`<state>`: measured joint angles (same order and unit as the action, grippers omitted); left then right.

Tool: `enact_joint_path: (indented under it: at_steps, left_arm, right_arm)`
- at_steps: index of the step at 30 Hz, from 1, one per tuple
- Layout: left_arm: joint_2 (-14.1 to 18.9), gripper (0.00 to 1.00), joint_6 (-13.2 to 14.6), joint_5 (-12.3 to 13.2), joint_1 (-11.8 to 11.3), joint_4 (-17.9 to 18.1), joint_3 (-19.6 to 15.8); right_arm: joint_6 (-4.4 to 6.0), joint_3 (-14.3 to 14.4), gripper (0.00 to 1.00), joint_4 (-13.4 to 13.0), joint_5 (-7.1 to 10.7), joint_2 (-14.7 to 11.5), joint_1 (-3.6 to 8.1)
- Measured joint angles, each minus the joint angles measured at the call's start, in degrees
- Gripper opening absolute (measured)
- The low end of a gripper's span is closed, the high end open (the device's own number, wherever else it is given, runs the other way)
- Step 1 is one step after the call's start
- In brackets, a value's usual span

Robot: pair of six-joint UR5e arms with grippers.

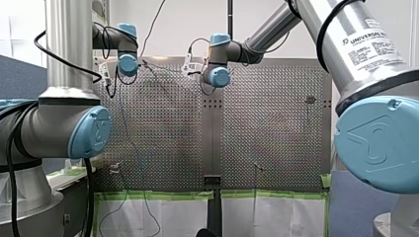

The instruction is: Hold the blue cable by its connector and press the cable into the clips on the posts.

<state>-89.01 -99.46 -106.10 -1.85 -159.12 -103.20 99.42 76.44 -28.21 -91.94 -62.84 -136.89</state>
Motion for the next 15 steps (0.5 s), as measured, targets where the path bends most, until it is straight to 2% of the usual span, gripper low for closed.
enact_joint_path:
  at_steps: [15]
  left_arm:
    - [-0.3,0.00,-1.5,3.2,-1.9,0.1,2.3]
  right_arm:
    - [0.00,-0.4,0.00,-0.5,0.36,0.0,1.33]
